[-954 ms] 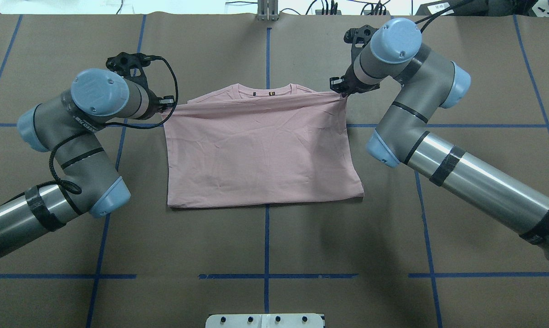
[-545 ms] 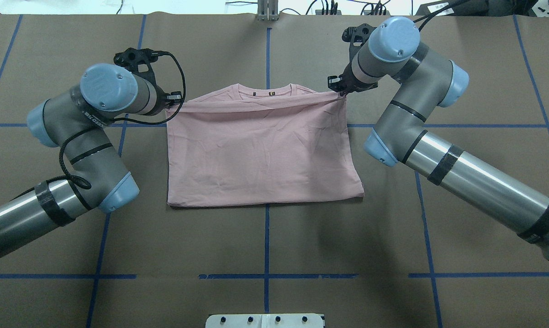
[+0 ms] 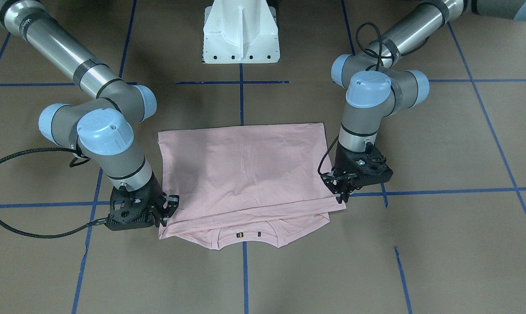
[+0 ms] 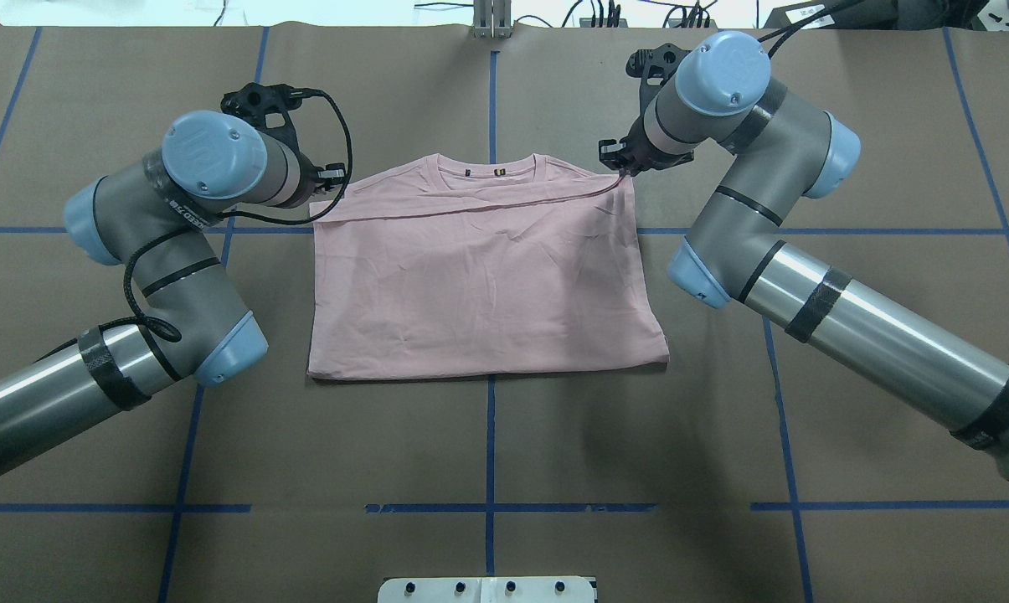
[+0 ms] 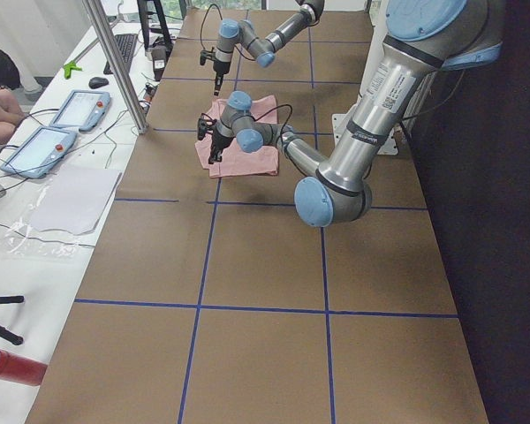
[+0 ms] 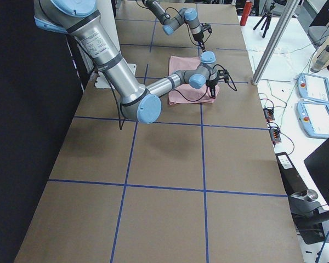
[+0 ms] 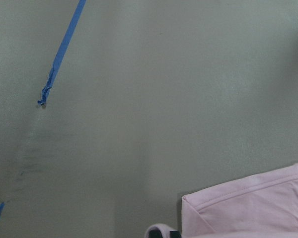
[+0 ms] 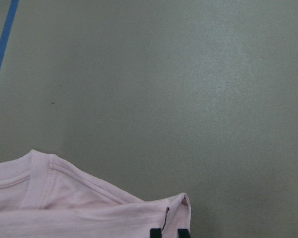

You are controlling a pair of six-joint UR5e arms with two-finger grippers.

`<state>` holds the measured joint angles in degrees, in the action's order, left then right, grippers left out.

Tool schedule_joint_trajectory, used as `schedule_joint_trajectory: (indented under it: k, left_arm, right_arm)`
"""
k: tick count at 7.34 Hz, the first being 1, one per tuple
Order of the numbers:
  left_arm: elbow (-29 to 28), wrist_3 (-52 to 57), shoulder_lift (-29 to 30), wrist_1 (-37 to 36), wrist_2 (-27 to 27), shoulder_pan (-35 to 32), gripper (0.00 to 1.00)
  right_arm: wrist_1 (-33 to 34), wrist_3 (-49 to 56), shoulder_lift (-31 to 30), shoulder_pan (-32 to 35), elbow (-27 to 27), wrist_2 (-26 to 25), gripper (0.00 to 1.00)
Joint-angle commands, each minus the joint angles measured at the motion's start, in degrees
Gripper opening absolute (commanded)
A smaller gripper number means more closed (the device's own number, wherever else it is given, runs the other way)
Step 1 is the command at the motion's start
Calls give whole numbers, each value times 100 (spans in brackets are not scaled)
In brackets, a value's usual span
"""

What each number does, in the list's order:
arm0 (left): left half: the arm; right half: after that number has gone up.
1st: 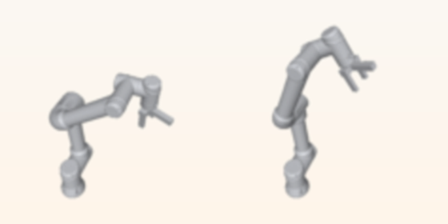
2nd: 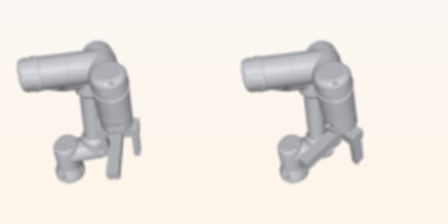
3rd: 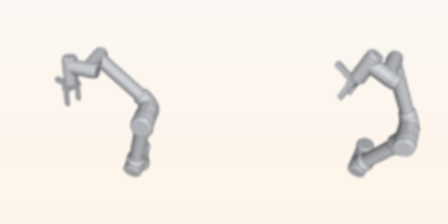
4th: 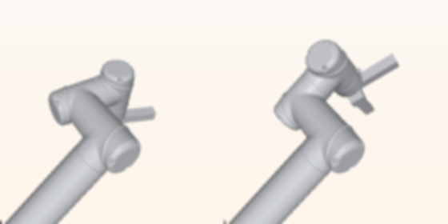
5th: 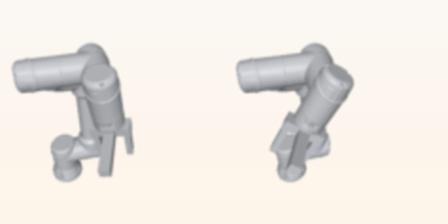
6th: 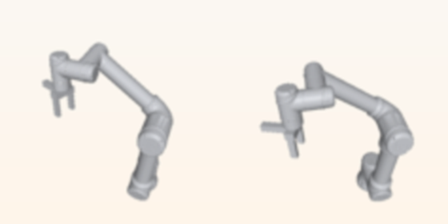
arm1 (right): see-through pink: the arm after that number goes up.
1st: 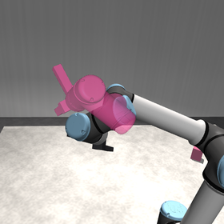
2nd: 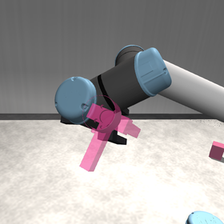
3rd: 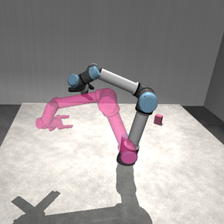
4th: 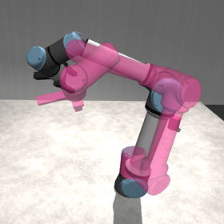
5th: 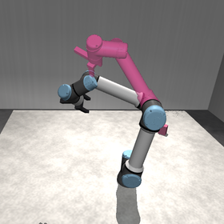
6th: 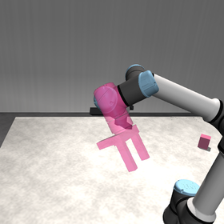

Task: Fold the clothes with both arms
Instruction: 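Lower the folded hem at the collar and open both grippers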

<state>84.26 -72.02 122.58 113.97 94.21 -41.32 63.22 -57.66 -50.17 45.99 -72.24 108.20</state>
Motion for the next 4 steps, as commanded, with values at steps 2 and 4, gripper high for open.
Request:
schedule_joint_trajectory:
  k: [2,4]
  left_arm:
    - [256,-5,12,-32,218,-33,100]
    - [547,-58,-50,-41,386,-16,100]
  right_arm:
    - [41,-122,-402,42,-585,654,100]
    - [303,-848,-1325,-132,-1780,720,100]
